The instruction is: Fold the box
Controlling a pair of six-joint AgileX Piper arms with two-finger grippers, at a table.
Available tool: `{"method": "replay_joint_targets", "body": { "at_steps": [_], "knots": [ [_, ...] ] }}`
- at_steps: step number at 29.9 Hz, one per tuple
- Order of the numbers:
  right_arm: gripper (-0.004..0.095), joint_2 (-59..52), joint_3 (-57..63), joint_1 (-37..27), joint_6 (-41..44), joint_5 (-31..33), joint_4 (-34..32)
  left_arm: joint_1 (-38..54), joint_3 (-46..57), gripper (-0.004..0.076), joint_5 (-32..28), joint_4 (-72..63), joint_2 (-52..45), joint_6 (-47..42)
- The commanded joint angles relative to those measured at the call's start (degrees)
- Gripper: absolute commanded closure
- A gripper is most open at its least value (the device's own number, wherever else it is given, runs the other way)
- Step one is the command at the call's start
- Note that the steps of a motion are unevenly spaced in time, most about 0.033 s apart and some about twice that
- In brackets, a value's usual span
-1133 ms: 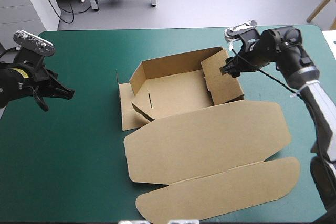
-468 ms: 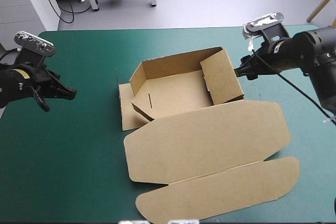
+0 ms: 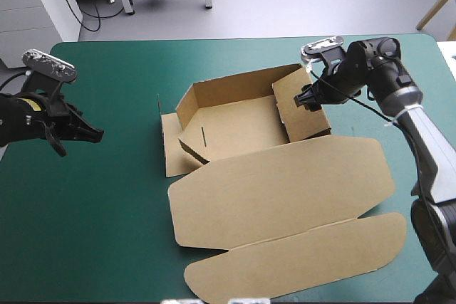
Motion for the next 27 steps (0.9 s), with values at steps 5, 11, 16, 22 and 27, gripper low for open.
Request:
{"method": "replay_joint_targets", "body": {
  "at_steps": [5, 11, 16, 22, 27],
  "knots": [
    [0.0251, 4.59, -1.7, -0.17, -0.4, -4.73, 0.53, -0.06, -1.03, 0.0734, -1.87, -0.73, -1.2, -0.66],
    [0.0251, 8.53, -1.7, -0.17, -0.4, -7.57, 0.9, -0.06, -1.03, 0.0734, -1.11, -0.73, -1.2, -0.66],
    [0.0308, 10.05, -1.83, -0.17, -0.4, -7.82, 1.31, -0.06, -1.03, 0.0734, 0.13, -0.73, -1.2, -0.66],
    [0.072, 10.08, -1.83, -0.17, -0.26, -7.5, 1.31, -0.06, -1.03, 0.0734, 0.91, -0.73, -1.2, -0.66],
    [0.0923, 10.08, -1.83, -0.17, -0.16, -7.03, 1.31, -0.06, -1.03, 0.0734, 0.91, -0.73, -1.2, -0.66]
  ]
}}
